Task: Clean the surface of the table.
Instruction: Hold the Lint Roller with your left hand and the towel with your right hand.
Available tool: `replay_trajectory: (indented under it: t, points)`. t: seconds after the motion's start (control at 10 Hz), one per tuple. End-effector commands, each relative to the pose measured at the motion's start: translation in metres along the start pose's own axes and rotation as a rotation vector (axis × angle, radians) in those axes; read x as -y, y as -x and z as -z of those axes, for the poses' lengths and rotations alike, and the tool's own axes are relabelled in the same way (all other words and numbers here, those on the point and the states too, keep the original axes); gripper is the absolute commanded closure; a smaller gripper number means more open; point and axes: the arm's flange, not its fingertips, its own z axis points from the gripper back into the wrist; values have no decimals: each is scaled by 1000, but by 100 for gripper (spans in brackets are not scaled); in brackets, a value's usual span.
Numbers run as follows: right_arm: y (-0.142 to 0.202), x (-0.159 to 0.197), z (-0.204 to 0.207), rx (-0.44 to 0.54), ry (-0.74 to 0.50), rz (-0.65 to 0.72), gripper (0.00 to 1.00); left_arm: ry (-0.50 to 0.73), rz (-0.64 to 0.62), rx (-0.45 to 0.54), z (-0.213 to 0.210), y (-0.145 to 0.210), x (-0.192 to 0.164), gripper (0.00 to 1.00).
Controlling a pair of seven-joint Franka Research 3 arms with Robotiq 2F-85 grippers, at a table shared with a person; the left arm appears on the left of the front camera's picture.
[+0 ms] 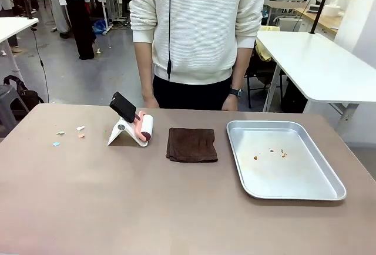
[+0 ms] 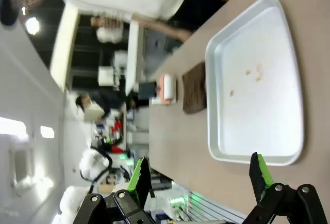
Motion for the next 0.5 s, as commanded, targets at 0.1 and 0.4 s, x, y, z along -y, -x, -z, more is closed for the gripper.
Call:
replay_trajectory:
  t: [0.1,0.4]
  points:
    - [33,66,27,78,-65,125,0,88,-164,93,52,100,-22,0]
    - [26,74,32,140,-55,141,0,11,-324,161,65,111,-29,0]
